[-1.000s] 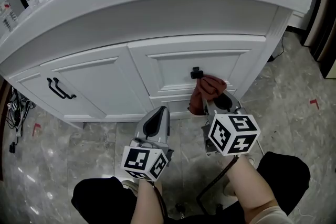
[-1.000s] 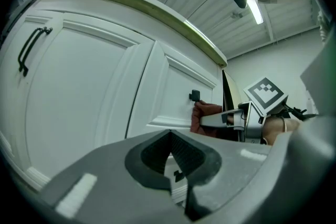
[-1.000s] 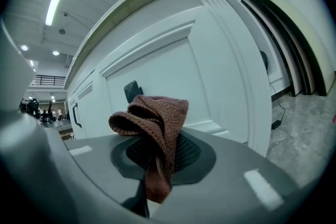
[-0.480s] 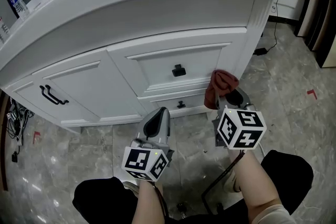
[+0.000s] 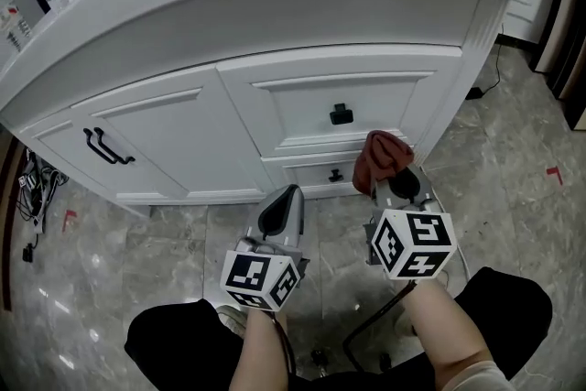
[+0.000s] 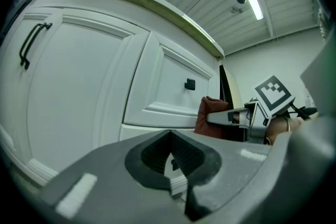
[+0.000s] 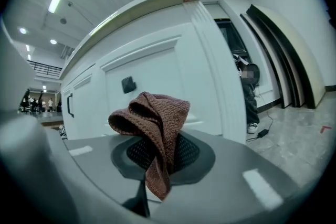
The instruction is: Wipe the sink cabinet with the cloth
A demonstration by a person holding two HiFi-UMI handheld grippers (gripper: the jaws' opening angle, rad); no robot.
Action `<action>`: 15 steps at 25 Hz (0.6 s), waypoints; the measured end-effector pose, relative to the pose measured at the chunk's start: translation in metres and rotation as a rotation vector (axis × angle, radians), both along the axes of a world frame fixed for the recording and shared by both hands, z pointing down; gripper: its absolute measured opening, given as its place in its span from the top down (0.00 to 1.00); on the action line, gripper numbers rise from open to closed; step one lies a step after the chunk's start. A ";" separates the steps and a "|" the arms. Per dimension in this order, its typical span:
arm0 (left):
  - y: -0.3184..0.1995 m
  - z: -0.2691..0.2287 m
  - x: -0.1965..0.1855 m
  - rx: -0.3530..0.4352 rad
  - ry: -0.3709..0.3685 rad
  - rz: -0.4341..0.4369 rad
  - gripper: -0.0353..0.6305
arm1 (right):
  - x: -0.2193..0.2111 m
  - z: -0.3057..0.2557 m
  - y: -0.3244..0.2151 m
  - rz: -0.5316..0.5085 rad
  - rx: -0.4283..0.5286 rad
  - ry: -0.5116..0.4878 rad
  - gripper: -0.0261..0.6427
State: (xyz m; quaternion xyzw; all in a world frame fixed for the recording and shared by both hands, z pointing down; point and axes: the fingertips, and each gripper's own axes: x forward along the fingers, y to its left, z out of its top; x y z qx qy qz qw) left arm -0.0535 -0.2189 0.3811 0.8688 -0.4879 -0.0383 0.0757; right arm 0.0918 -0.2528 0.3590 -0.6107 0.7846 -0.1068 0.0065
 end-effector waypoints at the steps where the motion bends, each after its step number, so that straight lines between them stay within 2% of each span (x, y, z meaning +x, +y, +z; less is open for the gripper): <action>1: 0.000 0.003 -0.006 -0.003 -0.007 -0.010 0.95 | -0.017 0.007 0.001 -0.036 -0.007 0.011 0.84; 8: 0.007 0.019 -0.055 -0.005 -0.034 -0.069 0.95 | -0.121 0.046 0.003 -0.248 -0.041 0.060 0.84; 15: 0.013 0.024 -0.082 0.021 -0.046 -0.064 0.95 | -0.172 0.074 -0.010 -0.301 -0.084 0.051 0.84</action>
